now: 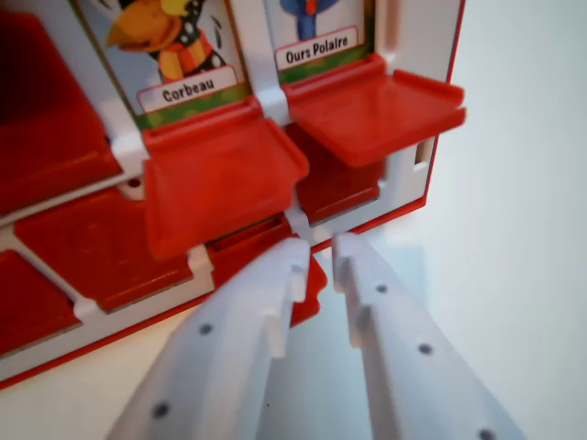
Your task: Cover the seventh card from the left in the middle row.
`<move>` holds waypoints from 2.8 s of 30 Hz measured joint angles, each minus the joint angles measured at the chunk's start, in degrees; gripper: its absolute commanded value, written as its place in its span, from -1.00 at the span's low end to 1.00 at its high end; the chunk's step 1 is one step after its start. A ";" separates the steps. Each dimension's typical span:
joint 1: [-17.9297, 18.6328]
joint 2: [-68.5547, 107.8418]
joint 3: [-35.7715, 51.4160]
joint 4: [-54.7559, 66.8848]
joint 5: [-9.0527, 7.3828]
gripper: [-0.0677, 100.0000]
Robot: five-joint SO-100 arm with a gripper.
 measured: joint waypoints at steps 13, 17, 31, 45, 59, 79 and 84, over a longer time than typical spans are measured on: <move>-1.93 -0.62 -0.97 -0.53 0.00 -0.94; -1.93 -1.32 -1.23 -1.23 0.00 -0.94; -2.29 -4.04 -6.94 -1.23 0.00 -0.94; -2.72 -8.17 -9.93 -1.23 0.00 -0.94; -3.69 -11.95 -14.33 -1.23 0.00 -0.94; -6.68 10.55 -1.93 9.14 3.78 -0.94; -9.49 30.59 7.29 17.23 6.06 -0.94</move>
